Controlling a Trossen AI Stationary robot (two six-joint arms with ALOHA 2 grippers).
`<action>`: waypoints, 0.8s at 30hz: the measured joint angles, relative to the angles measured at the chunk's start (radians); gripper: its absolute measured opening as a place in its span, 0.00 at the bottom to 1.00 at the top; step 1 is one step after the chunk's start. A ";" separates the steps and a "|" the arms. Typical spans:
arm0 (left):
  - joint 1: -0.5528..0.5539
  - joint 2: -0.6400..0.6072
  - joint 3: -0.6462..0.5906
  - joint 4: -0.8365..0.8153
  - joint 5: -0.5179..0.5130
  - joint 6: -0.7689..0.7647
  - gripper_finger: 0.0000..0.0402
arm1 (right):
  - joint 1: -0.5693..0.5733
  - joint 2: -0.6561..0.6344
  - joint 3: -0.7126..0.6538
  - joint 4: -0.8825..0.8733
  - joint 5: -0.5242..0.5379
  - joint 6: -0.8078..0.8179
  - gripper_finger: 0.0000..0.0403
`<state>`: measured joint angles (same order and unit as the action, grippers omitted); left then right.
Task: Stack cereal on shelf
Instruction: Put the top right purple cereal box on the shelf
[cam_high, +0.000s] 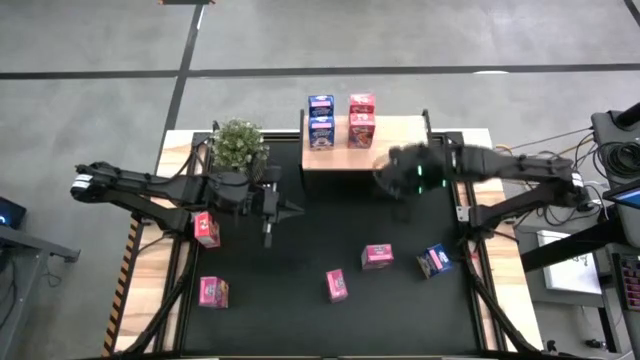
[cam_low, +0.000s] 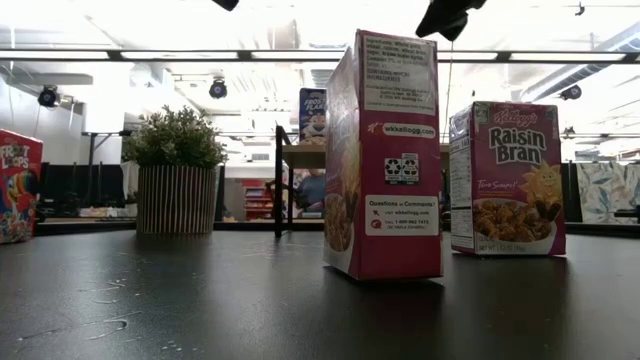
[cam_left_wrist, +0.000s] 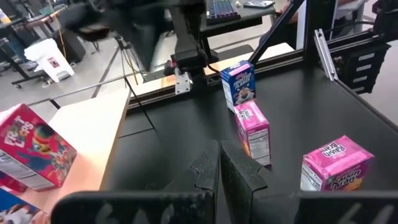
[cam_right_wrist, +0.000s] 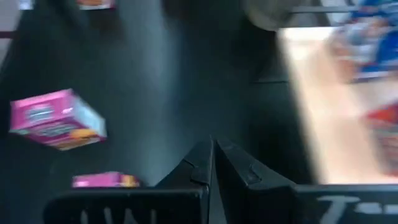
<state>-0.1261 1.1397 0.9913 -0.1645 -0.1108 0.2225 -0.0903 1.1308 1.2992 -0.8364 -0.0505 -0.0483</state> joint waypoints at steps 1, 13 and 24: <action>0.000 0.002 0.000 0.000 0.000 -0.004 0.00 | 0.042 -0.013 -0.045 0.039 0.017 0.021 0.02; -0.005 0.009 0.000 0.006 0.000 -0.049 0.00 | 0.418 -0.013 -0.379 0.325 0.206 0.224 0.02; -0.004 0.009 -0.001 0.024 0.000 -0.053 0.00 | 0.449 0.016 -0.391 0.330 0.174 0.405 0.21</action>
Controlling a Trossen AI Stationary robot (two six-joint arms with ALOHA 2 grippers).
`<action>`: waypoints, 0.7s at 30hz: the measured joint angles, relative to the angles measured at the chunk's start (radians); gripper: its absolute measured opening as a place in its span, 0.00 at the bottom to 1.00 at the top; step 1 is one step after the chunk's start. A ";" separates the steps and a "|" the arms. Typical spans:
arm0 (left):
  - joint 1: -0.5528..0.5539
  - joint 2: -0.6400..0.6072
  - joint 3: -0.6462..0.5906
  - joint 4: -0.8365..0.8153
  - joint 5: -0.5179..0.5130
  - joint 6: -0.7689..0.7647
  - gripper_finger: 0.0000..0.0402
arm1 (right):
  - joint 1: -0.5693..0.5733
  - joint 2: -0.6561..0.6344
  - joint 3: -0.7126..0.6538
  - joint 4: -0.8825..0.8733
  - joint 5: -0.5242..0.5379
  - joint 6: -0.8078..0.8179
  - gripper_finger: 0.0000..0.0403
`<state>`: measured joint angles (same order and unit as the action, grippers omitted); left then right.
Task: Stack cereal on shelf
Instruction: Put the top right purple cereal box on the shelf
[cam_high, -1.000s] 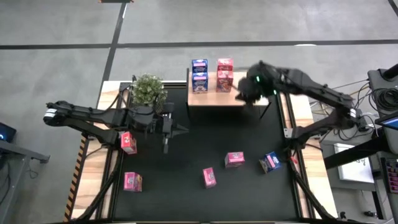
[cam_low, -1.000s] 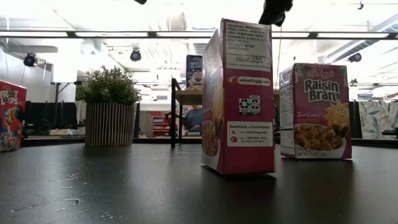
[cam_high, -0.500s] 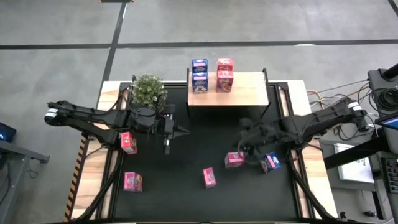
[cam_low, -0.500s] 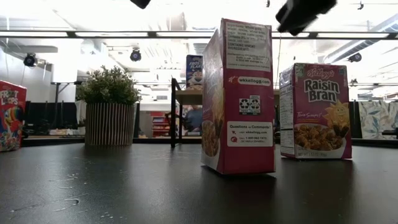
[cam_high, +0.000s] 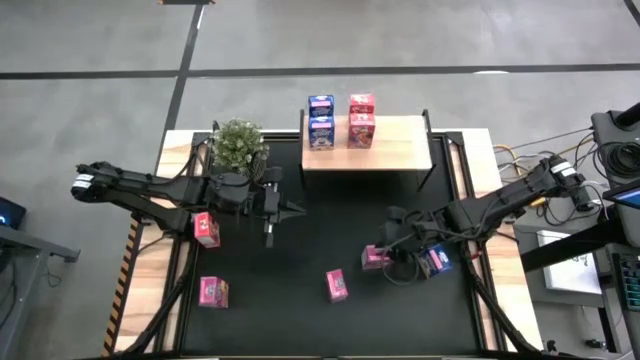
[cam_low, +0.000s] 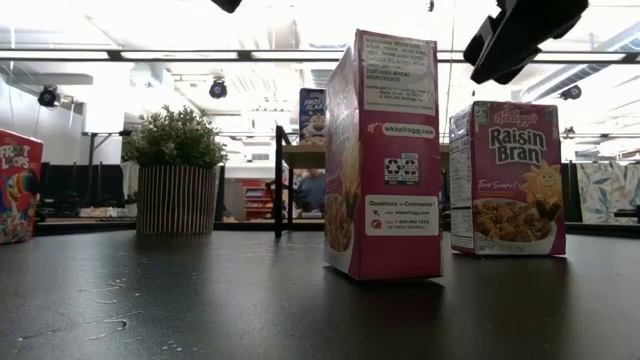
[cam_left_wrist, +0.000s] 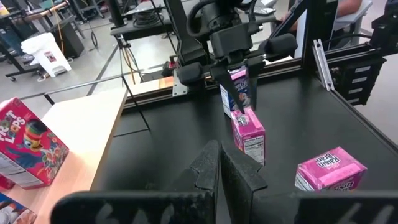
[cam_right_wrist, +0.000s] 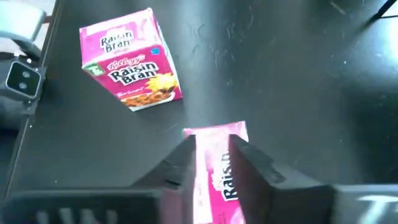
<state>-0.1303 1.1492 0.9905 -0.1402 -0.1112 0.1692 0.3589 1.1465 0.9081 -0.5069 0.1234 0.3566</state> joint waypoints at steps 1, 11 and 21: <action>0.000 0.000 0.000 0.000 0.000 0.000 0.00 | 0.005 0.000 0.000 -0.007 0.000 0.001 0.25; 0.000 0.000 0.000 0.000 0.000 -0.004 0.00 | 0.045 0.019 -0.003 -0.078 0.058 -0.004 0.63; 0.000 0.000 0.000 0.002 0.000 -0.003 0.00 | 0.045 0.162 -0.011 -0.089 0.060 -0.004 0.67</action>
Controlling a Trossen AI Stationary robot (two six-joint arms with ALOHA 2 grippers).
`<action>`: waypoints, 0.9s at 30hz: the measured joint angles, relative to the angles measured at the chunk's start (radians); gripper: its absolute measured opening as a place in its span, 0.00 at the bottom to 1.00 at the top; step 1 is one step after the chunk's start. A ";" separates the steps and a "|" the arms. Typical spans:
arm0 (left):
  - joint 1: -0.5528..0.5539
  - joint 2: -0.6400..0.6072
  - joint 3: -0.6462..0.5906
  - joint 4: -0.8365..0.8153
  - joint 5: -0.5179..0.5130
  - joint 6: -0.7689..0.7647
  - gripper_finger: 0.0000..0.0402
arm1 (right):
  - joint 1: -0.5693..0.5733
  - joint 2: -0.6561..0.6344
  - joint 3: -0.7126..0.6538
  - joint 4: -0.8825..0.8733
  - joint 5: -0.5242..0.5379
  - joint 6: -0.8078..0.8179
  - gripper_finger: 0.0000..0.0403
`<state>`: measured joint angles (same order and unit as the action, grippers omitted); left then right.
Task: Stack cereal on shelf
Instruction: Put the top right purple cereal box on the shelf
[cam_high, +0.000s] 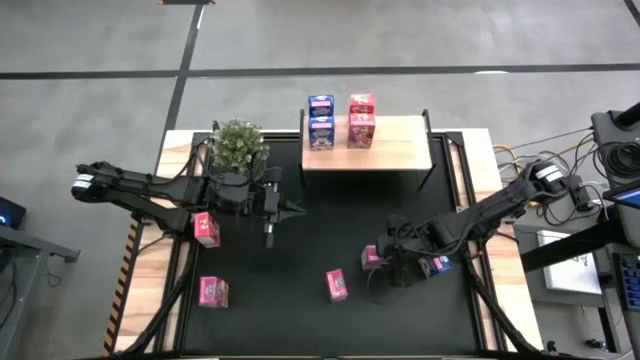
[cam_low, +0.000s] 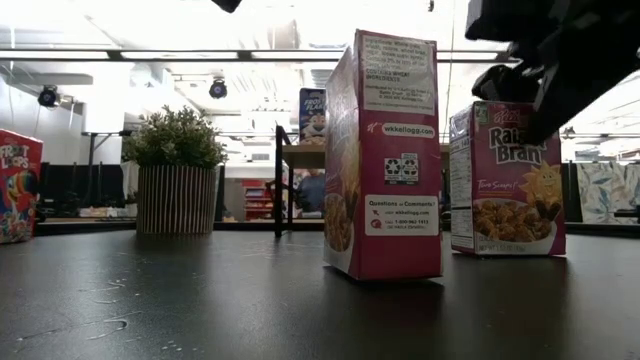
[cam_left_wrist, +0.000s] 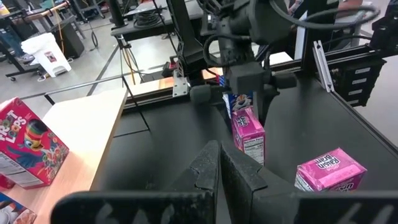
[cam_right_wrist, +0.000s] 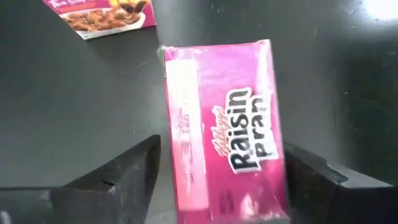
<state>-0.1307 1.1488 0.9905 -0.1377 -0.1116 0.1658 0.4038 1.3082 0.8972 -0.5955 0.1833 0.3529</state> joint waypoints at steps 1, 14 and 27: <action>0.000 0.000 0.000 0.001 0.000 0.000 0.00 | 0.000 0.008 0.002 0.002 -0.001 -0.001 0.65; 0.000 0.000 0.000 0.004 0.000 0.006 0.00 | -0.001 -0.031 0.016 0.000 -0.008 -0.004 0.43; 0.000 0.000 0.000 0.003 0.000 0.024 0.00 | -0.158 -0.097 0.350 -0.366 -0.006 -0.098 0.40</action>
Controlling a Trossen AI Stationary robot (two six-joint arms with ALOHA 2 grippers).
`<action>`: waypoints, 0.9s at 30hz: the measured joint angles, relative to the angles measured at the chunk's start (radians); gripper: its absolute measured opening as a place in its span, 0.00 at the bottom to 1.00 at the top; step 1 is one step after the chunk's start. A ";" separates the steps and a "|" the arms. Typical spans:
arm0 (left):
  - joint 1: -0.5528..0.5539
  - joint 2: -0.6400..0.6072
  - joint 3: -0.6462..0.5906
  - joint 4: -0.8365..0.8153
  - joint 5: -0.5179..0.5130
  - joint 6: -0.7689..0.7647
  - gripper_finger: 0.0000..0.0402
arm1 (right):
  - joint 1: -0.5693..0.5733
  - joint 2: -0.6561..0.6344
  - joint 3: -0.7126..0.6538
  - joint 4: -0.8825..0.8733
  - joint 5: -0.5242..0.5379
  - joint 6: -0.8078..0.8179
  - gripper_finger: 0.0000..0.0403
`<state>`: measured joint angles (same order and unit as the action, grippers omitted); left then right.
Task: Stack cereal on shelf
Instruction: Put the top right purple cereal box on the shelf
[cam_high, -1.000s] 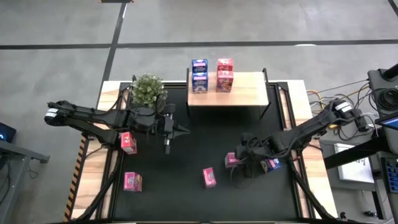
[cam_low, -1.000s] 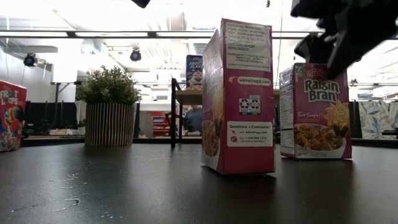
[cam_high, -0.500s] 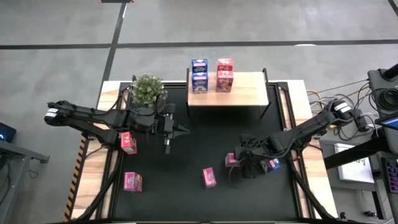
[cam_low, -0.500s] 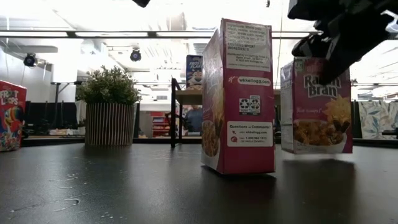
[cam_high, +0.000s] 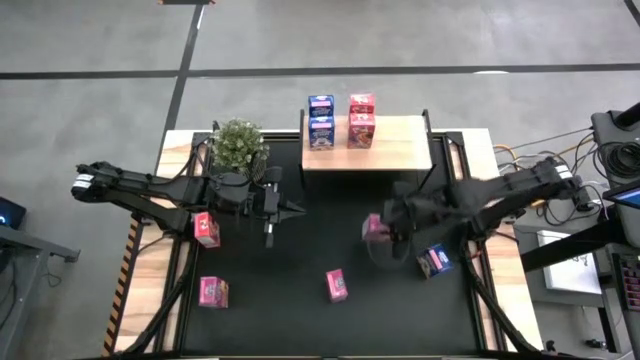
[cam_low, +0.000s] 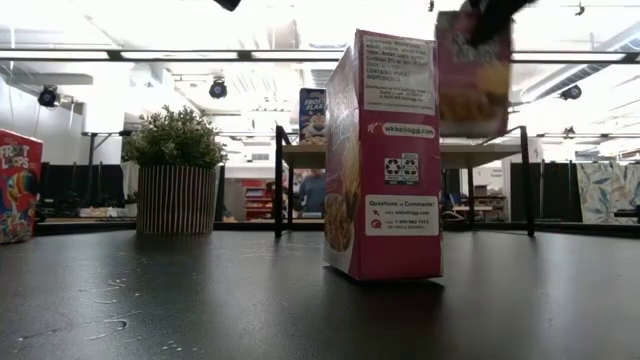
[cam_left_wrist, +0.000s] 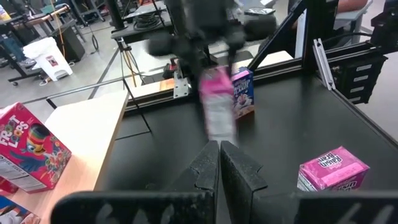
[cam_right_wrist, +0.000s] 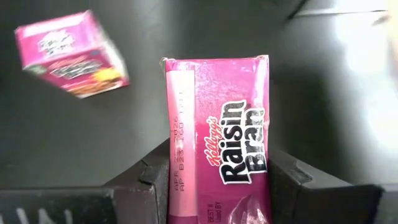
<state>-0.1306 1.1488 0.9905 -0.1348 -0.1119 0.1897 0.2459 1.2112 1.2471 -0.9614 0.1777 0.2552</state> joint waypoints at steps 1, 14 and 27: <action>0.000 0.000 0.000 0.000 0.000 0.002 0.00 | -0.028 0.000 0.039 -0.038 0.001 -0.030 0.40; 0.000 0.000 0.000 -0.003 0.000 0.008 0.00 | -0.551 0.000 0.322 -0.245 -0.126 -0.476 0.39; 0.000 0.000 0.000 -0.002 0.000 0.037 0.00 | -1.026 0.073 0.315 -0.148 -0.376 -0.773 0.39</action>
<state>-0.1303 1.1488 0.9905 -0.1368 -0.1120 0.2264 -0.7797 1.2838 1.5620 -1.1095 -0.1985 -0.5181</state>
